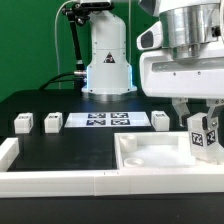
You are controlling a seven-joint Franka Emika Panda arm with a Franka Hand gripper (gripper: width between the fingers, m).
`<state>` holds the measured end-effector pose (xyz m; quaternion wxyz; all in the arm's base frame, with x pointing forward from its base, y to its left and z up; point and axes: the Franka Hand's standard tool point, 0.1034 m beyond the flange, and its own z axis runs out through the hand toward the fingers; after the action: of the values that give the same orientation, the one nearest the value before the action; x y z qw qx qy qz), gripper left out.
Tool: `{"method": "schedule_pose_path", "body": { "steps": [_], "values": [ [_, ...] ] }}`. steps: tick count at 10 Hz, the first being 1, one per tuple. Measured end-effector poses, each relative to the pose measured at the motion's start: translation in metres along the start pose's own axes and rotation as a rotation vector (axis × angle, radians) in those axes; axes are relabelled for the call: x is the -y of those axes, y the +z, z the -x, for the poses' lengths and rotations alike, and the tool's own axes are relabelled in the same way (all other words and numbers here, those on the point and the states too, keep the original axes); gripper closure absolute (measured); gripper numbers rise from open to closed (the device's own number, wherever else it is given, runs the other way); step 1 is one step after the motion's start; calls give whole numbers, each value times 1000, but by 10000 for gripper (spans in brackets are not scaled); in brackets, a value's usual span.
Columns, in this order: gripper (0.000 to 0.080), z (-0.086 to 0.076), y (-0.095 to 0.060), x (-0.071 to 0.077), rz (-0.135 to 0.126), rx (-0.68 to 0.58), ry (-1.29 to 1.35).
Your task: Assemble square table
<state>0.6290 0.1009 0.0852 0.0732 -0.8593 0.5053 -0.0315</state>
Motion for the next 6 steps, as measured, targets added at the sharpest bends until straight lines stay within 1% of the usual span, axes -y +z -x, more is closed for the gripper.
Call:
{"method": "schedule_pose_path", "body": {
  "steps": [3, 4, 6],
  "values": [
    [505, 1, 0, -2, 7, 11, 161],
    [505, 2, 0, -3, 12, 15, 253],
    [505, 3, 0, -4, 19, 15, 340]
  ]
}}
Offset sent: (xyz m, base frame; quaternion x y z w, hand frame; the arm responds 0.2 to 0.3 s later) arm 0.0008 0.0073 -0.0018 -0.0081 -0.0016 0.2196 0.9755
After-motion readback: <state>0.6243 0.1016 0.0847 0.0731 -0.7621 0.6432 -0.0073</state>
